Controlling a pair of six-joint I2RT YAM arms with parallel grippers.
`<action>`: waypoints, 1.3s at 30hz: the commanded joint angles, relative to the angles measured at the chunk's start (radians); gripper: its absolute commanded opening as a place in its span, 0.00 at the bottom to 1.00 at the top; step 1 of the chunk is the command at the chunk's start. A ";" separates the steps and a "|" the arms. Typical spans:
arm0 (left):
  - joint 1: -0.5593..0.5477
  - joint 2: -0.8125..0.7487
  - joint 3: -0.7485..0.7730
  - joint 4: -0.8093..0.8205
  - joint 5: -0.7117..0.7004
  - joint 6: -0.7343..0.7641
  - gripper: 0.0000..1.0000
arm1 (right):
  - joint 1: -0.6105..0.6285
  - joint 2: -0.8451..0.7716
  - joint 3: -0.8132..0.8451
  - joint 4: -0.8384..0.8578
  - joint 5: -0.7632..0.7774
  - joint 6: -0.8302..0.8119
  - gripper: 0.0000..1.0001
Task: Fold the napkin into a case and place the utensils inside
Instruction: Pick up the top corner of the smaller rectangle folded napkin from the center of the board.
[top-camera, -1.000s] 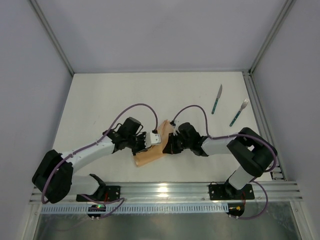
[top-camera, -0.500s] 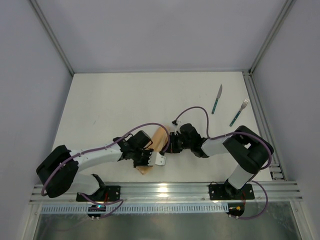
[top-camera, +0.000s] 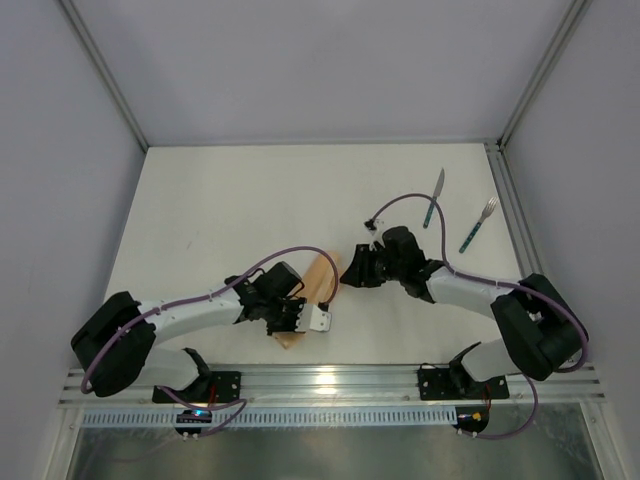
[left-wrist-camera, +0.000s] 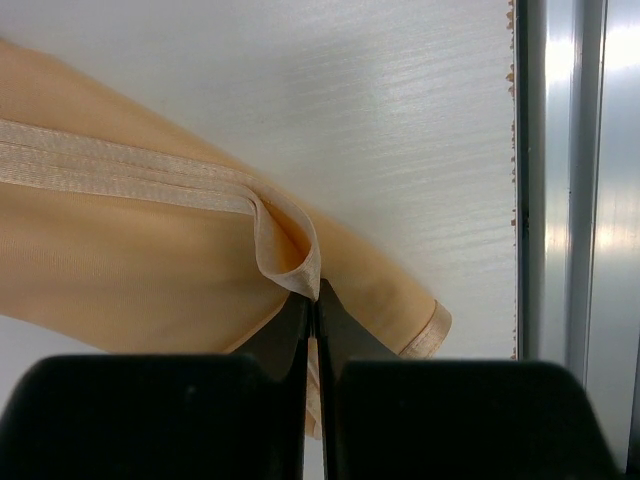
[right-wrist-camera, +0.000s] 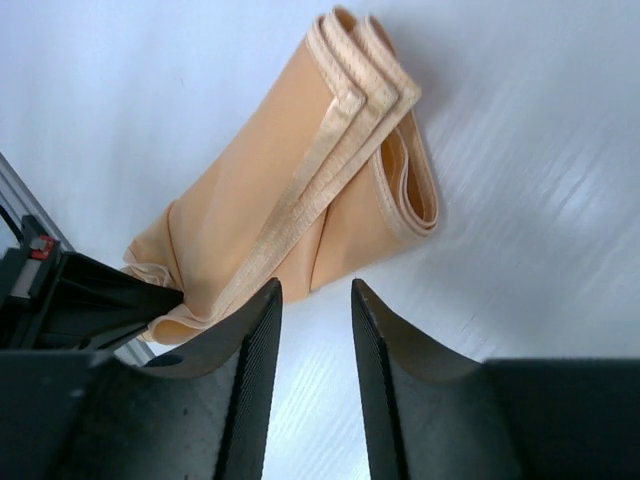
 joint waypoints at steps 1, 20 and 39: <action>-0.002 0.018 -0.031 -0.012 -0.024 0.012 0.00 | -0.055 -0.033 0.067 -0.101 0.010 -0.096 0.40; -0.002 0.022 -0.025 -0.015 -0.019 0.014 0.00 | -0.078 0.353 0.429 -0.157 -0.197 -0.271 0.59; -0.002 0.028 -0.022 -0.021 -0.027 0.012 0.00 | -0.031 0.315 0.414 -0.141 -0.148 -0.266 0.21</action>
